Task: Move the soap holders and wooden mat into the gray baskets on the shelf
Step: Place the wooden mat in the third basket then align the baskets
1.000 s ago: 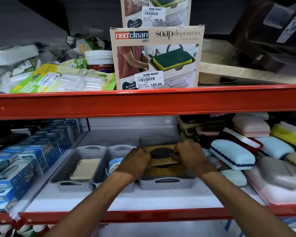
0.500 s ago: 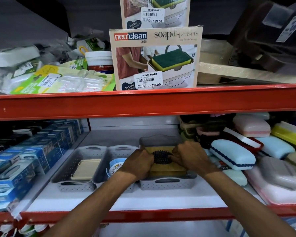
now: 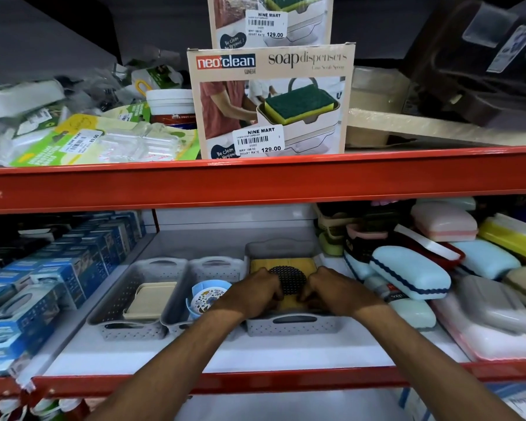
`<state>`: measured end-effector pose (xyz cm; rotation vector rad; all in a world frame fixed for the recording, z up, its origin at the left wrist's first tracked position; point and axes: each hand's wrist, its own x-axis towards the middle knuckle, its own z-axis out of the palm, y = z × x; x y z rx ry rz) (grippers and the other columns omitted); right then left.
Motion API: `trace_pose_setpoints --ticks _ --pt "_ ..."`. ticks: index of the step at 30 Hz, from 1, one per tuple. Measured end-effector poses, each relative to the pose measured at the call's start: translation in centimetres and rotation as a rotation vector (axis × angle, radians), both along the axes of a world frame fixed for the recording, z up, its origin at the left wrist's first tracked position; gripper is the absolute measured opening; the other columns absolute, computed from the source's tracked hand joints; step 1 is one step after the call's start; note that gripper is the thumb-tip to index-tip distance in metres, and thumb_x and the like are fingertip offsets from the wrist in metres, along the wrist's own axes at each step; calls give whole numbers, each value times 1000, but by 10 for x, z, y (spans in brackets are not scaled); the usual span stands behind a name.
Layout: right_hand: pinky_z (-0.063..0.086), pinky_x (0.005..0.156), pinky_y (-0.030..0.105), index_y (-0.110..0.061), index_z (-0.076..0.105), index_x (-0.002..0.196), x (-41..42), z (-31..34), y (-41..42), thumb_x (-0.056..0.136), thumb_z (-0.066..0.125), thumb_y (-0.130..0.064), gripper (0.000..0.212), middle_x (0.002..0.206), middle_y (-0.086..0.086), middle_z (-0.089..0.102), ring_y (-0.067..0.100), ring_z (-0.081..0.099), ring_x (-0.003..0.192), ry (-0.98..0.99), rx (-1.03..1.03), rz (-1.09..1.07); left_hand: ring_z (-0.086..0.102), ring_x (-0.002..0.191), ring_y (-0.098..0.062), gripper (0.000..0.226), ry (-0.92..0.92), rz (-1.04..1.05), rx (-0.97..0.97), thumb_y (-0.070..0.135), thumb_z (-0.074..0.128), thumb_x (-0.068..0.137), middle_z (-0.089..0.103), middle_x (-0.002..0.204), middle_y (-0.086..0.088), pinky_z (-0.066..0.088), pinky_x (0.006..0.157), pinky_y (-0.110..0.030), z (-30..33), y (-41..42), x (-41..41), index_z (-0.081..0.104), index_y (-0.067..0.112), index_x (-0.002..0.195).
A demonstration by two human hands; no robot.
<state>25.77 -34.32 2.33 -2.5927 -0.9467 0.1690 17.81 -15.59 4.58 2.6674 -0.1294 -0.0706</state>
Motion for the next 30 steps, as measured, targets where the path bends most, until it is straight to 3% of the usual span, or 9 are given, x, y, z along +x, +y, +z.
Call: trace_pose_setpoints --ticks 4,8,10,12,16,19,23,28,30 --pt "38 63 22 -19 77 90 -6 4 2 85 62 -28 18 91 2 71 16 62 78 -72 -23 63 55 77 -26 18 -60 -108 144 12 53 93 57 85 -9 48 71 -36 0 5 -7 68 6 84" --pt "32 54 16 -21 74 95 -19 8 15 89 56 -13 21 83 7 68 11 51 65 -212 39 113 59 83 -23 23 -139 -116 141 13 54 95 68 97 -6 42 70 -16 10 29 -28 71 22 108" --pt "42 66 23 -26 70 106 -30 11 30 90 56 -15 25 92 3 69 10 53 74 -195 113 138 66 99 -19 35 -183 -50 140 14 49 97 71 122 2 54 87 -27 16 53 -43 68 29 122" --pt "53 75 31 -30 64 119 -47 16 51 91 54 -17 33 105 -4 68 14 61 86 -155 120 178 67 106 -20 36 -199 -7 188 16 43 96 72 125 -3 55 95 -35 20 79 -60 71 20 118" --pt "52 98 41 -32 56 131 -70 17 94 90 36 -30 46 137 -5 61 19 61 114 -126 48 278 55 68 -17 33 -158 -1 221 23 40 100 69 85 -6 38 56 -13 17 108 -85 70 9 101" --pt "55 76 42 -27 60 114 -80 16 114 91 35 -28 34 108 4 63 23 61 87 -163 -66 323 55 66 -22 34 -155 -48 200 26 36 98 62 74 -4 39 59 -25 12 116 -93 65 10 94" --pt "45 64 34 -20 62 101 -84 12 123 93 36 -28 28 95 4 54 23 57 81 -233 -120 296 58 70 -27 35 -136 -84 188 33 30 90 65 76 -11 49 69 -40 6 126 -92 56 11 82" --pt "45 58 32 -20 65 98 -83 11 133 93 36 -30 31 93 7 61 21 59 73 -238 -126 239 58 85 -27 27 -143 -116 131 26 34 96 68 97 -13 48 79 -38 10 134 -105 58 15 98" --pt "38 54 28 -22 66 104 -86 11 138 94 35 -33 35 94 7 64 19 58 70 -272 -88 225 57 99 -26 40 -169 -101 137 31 32 91 67 114 -9 48 88 -39 13 144 -116 62 18 114"
